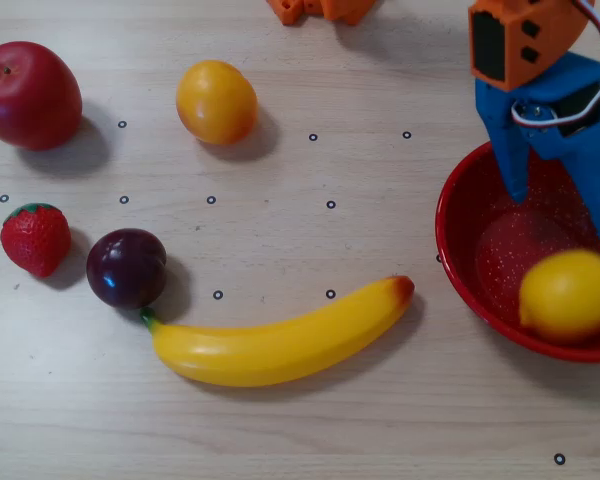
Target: Put the lemon in the red bowl.
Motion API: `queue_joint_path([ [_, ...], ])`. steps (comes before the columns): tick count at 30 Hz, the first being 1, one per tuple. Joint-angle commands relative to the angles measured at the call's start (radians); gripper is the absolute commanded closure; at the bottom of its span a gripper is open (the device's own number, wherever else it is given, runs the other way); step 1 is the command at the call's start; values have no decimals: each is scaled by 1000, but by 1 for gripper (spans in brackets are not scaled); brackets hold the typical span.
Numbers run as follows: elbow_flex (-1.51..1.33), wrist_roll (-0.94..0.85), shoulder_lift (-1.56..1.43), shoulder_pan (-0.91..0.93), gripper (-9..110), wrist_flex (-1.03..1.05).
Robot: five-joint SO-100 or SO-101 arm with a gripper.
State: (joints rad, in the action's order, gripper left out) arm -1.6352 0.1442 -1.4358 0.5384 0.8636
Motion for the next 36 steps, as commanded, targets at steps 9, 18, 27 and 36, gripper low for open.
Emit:
queue_joint_path([
  [9,239,-32,-143,-11,92,133],
  [18,127,-83,-388,-110,101,264],
  [27,-212,-67,-746,-261,101,270],
  [36,-629,-44,-1098,-399,101,146],
])
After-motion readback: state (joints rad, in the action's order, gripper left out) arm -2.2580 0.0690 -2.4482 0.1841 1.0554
